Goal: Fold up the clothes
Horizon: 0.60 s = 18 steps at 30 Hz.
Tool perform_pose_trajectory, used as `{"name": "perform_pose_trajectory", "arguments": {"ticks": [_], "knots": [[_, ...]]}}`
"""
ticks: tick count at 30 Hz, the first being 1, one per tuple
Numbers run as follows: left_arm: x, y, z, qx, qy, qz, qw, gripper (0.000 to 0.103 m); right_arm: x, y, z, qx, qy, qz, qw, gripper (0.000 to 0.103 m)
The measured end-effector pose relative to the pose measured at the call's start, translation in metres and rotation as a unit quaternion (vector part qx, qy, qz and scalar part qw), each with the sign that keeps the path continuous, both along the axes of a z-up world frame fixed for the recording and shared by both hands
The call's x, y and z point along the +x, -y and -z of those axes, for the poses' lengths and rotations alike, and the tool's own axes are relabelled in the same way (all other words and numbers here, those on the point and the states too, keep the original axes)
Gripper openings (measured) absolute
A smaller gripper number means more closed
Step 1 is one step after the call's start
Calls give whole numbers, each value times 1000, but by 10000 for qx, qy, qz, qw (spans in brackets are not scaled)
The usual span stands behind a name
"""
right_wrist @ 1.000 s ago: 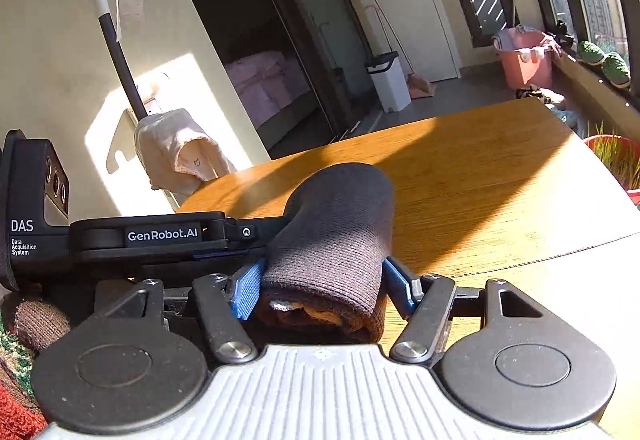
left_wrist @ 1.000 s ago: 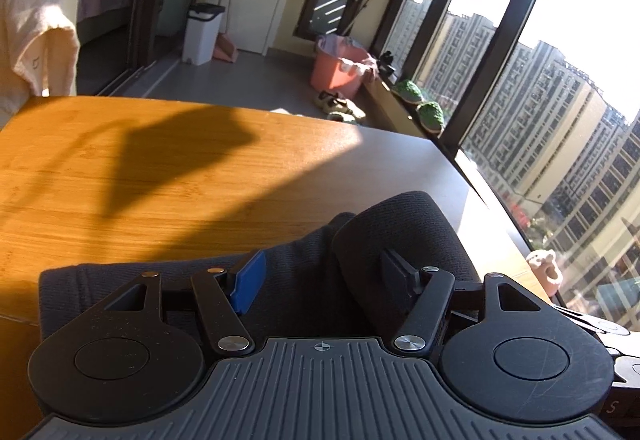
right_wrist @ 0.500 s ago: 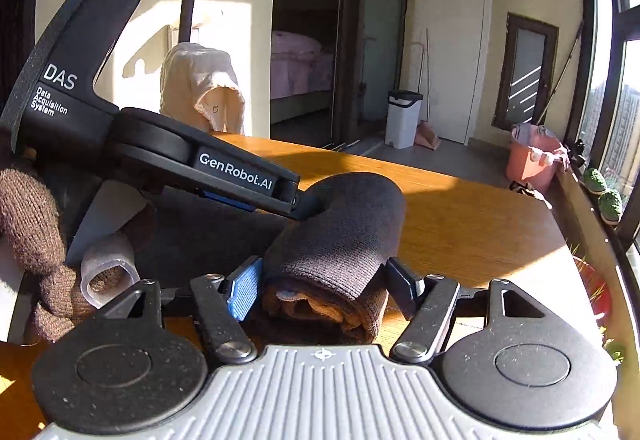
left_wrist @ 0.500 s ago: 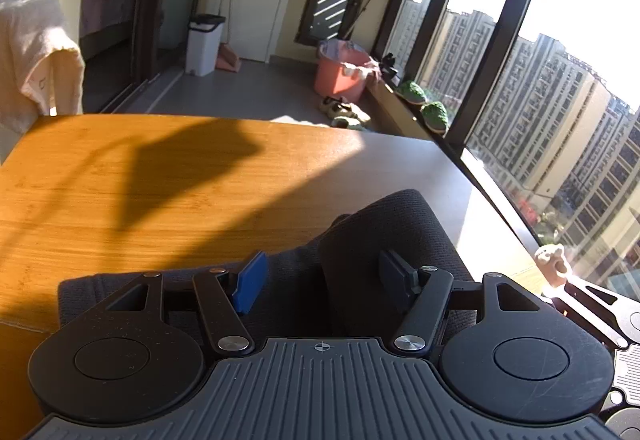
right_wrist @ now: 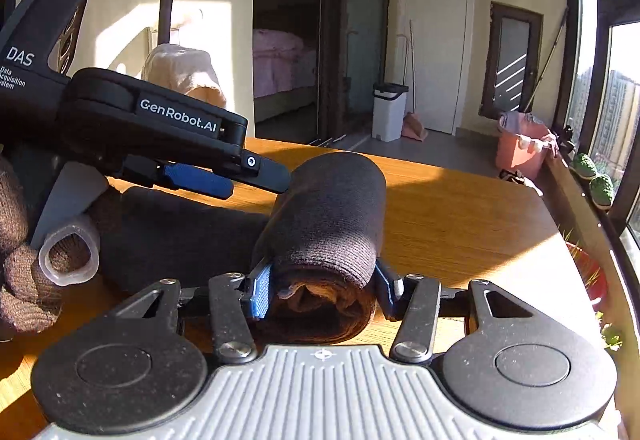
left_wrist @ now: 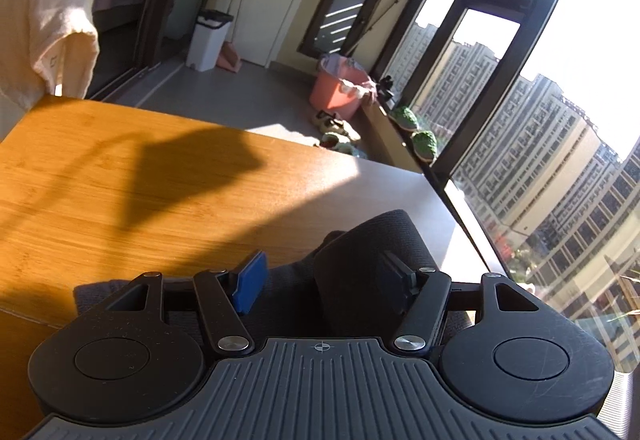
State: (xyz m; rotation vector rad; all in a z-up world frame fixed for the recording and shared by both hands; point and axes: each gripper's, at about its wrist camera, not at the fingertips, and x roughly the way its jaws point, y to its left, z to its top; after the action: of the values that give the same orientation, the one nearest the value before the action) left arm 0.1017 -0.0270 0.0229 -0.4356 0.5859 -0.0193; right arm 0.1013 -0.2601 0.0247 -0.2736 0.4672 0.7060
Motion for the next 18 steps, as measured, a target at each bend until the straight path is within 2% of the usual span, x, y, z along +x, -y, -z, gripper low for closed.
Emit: {"name": "perform_pose_trajectory", "arguments": {"ticks": [4, 9, 12, 14, 16, 18], "knots": [[-5, -1, -18, 91, 208, 8, 9997, 75, -19, -23, 3, -679, 682, -140, 9953, 51], [7, 20, -3, 564, -61, 209, 9982, 74, -29, -35, 3, -985, 1056, -335, 9890, 53], [9, 19, 7, 592, -147, 204, 9979, 75, -20, -23, -3, -541, 615, -524, 9953, 58], [7, 15, 9, 576, -166, 178, 9980, 75, -7, -6, -10, 130, 38, -556, 9984, 63], [5, 15, 9, 627, -171, 160, 9978, 75, 7, 7, -13, 767, -493, -416, 9950, 69], [4, 16, 8, 634, -176, 156, 9977, 75, 19, 14, -12, 1171, -882, -259, 9889, 78]]}}
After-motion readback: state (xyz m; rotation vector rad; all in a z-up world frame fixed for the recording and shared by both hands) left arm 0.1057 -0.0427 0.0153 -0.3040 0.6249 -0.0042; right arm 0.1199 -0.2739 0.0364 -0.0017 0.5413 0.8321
